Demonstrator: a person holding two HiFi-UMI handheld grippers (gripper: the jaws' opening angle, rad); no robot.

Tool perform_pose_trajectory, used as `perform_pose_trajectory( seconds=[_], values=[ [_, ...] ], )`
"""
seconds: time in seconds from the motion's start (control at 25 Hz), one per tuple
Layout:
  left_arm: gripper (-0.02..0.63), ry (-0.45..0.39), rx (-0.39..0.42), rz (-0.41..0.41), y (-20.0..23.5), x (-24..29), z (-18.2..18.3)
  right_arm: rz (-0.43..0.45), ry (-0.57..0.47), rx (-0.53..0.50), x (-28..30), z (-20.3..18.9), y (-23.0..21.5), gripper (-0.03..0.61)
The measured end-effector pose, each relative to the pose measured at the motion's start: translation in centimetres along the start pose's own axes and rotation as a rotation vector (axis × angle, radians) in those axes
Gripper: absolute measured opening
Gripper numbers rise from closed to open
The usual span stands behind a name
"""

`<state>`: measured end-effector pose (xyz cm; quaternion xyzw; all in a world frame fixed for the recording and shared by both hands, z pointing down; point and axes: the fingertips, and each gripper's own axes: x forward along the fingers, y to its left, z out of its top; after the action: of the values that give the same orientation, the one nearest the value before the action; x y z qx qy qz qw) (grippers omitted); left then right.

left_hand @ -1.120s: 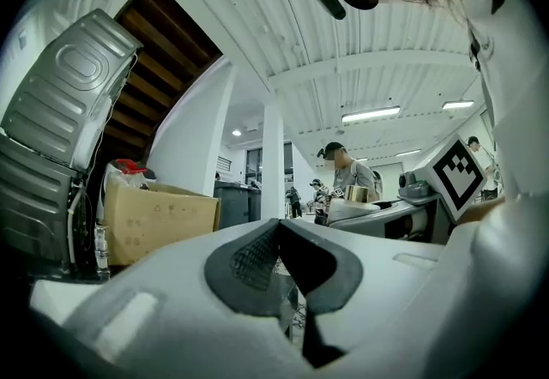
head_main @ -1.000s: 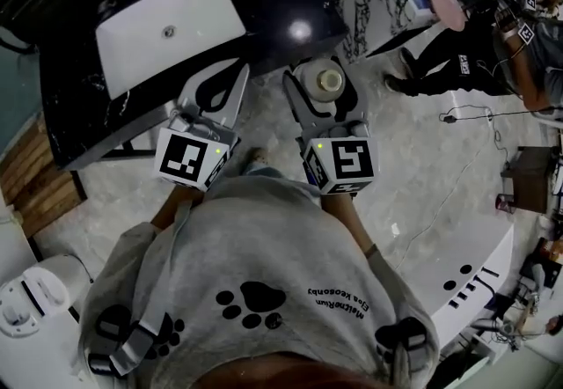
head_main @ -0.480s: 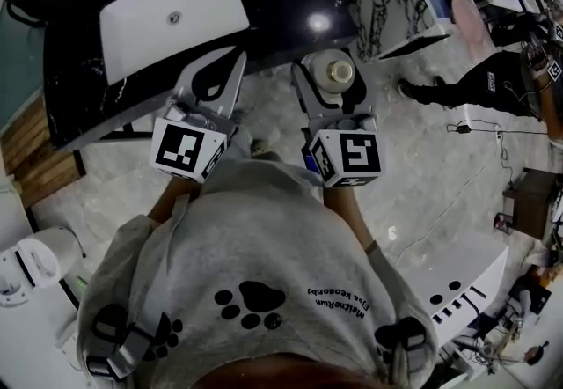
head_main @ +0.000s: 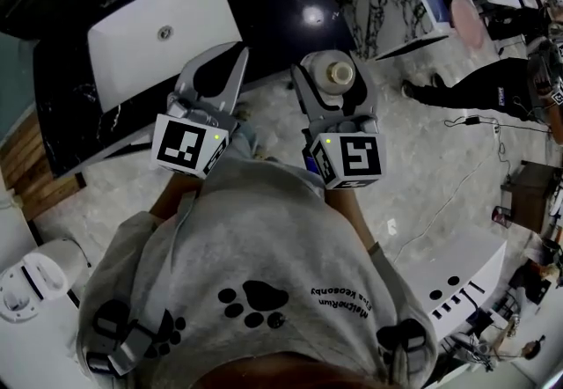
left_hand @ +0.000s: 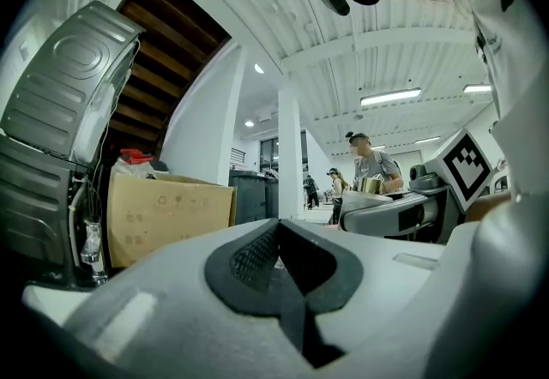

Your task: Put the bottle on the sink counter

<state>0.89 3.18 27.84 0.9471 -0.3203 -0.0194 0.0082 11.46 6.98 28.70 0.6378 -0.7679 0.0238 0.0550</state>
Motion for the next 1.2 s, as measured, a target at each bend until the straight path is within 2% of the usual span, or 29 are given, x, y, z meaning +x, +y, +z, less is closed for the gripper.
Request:
perform_pose_trajectory(
  seconds=[0.44, 0.72, 1.2],
  values=[
    [0.000, -0.013, 0.048, -0.045, 7.4, 6.9, 0.3, 0.006, -0.019, -0.034, 9.8, 1.7, -1.5, 0.337],
    [0.000, 0.000, 0.041, -0.093, 10.3, 9.6, -0.4, -0.011, 0.001, -0.050, 14.0, 1.8, -1.8, 0.336],
    [0.000, -0.008, 0.010, -0.058, 14.0, 13.5, -0.9, 0.037, 0.021, -0.061, 20.3, 2.3, -3.6, 0.336]
  ],
)
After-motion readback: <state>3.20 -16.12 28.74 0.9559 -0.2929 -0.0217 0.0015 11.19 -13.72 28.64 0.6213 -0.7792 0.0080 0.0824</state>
